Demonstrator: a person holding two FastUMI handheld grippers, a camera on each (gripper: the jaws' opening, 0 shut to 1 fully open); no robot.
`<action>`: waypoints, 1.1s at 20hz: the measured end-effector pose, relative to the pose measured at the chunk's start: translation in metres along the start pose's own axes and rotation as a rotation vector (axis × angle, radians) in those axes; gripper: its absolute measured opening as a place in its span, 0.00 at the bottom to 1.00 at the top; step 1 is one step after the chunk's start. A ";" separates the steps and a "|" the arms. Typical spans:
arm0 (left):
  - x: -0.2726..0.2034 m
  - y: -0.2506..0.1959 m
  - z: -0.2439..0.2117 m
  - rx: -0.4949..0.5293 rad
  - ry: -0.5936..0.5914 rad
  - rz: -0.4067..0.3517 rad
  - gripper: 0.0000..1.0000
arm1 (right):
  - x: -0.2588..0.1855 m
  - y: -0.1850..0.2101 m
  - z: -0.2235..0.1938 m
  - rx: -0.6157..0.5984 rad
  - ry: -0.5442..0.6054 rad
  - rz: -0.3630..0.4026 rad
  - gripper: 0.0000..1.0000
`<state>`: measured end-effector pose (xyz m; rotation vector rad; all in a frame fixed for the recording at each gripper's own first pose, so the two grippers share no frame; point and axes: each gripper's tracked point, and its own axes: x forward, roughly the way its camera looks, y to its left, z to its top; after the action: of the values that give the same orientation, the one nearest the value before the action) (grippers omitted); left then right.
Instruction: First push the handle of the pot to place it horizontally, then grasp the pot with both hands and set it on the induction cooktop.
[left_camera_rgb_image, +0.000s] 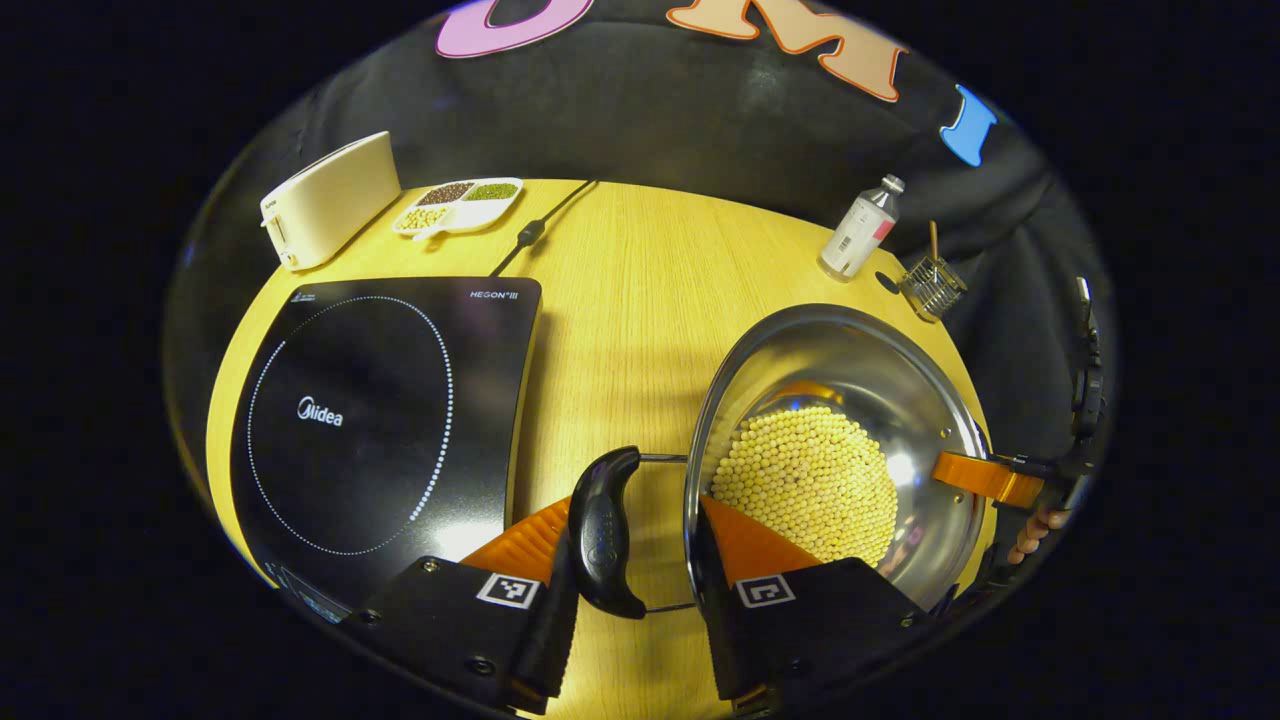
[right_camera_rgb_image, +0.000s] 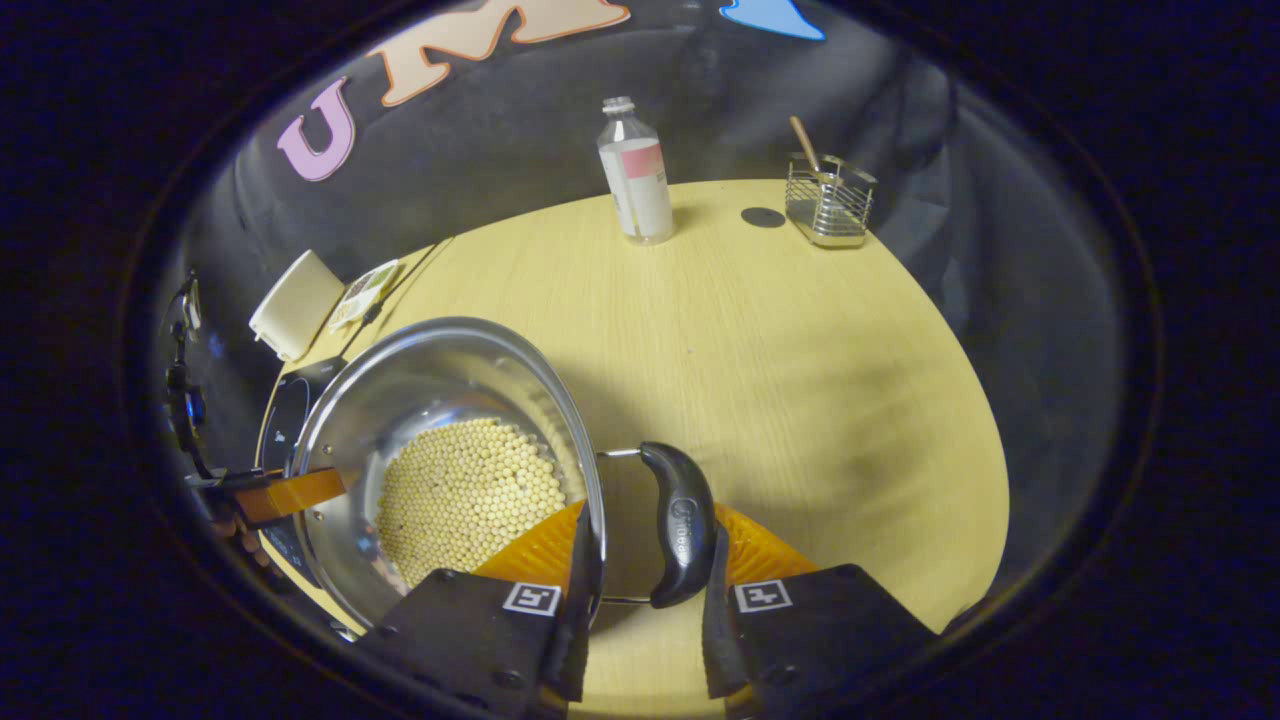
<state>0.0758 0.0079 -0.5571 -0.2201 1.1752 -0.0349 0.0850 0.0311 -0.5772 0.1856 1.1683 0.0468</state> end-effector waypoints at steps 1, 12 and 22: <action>-0.006 0.002 0.002 0.003 -0.008 0.003 0.59 | -0.004 0.004 0.001 -0.001 -0.008 0.006 0.48; -0.070 0.076 0.016 -0.030 -0.088 0.046 0.59 | -0.034 0.092 -0.003 -0.022 -0.051 0.080 0.48; -0.082 0.202 0.048 0.027 -0.122 -0.025 0.56 | -0.034 0.221 -0.021 0.015 -0.085 0.012 0.42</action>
<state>0.0701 0.2242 -0.5034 -0.2100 1.0497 -0.0586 0.0653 0.2463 -0.5164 0.2058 1.0827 0.0408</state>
